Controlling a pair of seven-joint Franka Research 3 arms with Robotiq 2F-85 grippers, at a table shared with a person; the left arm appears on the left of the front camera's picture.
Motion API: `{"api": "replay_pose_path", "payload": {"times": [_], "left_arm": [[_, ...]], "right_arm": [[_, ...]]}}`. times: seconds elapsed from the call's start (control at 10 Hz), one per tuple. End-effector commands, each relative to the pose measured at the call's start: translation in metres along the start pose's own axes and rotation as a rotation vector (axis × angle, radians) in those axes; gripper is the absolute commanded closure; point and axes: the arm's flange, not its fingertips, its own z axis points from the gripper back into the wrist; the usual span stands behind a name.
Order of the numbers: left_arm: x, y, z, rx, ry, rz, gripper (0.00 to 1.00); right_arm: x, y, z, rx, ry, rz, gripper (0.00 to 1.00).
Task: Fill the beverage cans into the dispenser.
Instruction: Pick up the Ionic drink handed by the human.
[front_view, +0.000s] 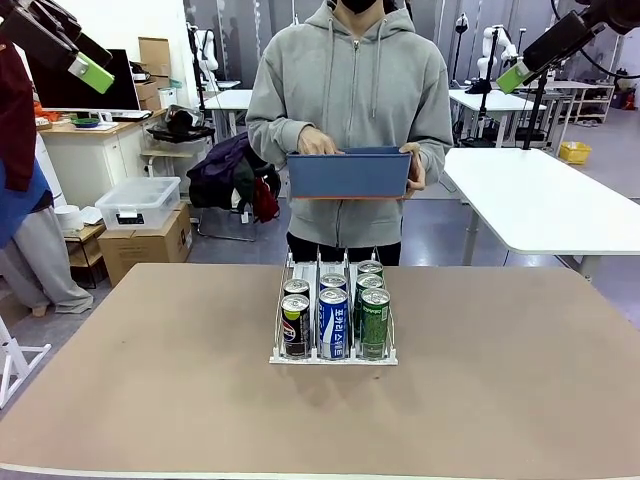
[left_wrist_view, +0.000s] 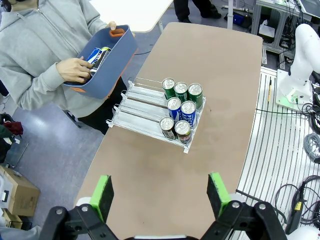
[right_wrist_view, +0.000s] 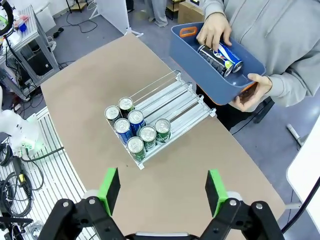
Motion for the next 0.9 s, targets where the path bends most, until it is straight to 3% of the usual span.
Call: {"api": "replay_pose_path", "payload": {"times": [0.0,0.8], "left_arm": [[-0.0006,-0.0002,-0.0007,-0.001,0.001,0.001,0.0],[-0.0006,-0.0002,-0.0007,-0.001,0.001,0.001,0.0]], "right_arm": [[-0.0007,0.0003,0.0015,0.007,0.005,0.0,0.09],[-0.0007,0.0003,0.0015,0.007,0.005,0.0,0.09]]}}
